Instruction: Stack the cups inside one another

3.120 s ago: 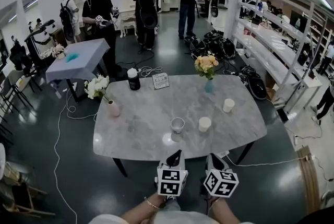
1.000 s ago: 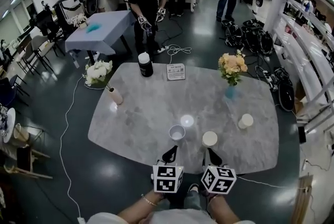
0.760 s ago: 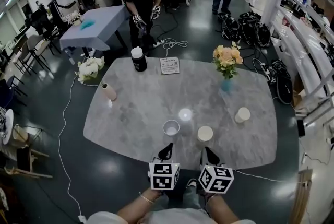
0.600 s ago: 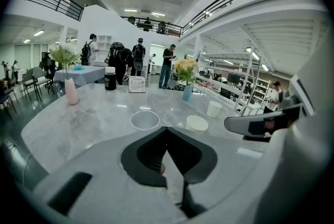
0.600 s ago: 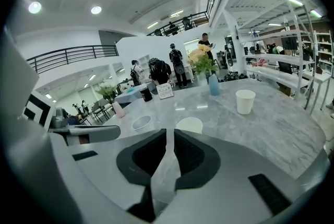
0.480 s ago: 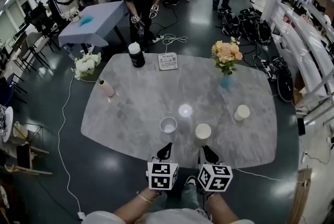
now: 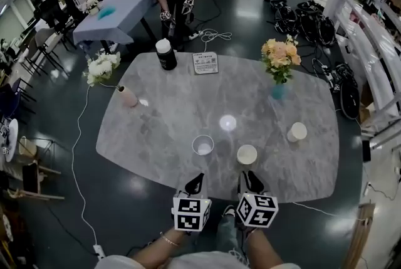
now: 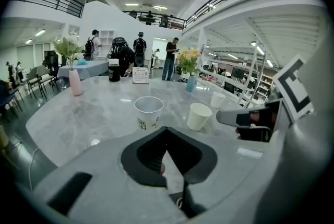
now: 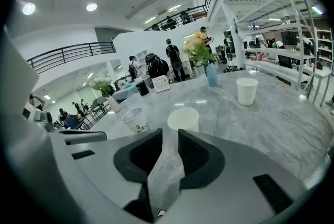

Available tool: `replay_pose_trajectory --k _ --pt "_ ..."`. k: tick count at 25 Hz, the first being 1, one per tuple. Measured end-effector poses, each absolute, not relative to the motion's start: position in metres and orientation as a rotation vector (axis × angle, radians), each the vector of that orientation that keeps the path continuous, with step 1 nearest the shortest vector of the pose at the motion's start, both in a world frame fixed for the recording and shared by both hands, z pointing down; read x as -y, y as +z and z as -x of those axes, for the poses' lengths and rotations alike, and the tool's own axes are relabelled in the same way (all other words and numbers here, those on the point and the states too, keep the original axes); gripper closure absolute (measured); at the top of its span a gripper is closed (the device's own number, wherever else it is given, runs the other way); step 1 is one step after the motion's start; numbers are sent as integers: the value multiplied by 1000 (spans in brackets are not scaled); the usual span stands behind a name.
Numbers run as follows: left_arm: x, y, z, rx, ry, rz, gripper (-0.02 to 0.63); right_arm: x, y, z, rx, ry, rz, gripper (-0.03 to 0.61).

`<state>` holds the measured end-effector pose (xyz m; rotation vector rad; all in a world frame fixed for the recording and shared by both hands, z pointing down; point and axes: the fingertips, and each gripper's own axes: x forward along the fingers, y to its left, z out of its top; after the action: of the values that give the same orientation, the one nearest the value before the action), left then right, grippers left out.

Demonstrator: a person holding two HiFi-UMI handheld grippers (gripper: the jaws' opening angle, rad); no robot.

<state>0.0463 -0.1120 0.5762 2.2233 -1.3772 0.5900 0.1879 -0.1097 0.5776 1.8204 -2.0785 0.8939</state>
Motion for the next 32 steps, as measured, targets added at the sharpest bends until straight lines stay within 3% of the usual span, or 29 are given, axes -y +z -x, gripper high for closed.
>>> replay_pose_trajectory --k 17,32 --pt "103 605 -40 1370 632 -2172 617 130 616 -195 2005 845 -1791 394" --pt "102 629 -33 1357 669 -2126 617 156 642 -198 1973 775 -1745 342"
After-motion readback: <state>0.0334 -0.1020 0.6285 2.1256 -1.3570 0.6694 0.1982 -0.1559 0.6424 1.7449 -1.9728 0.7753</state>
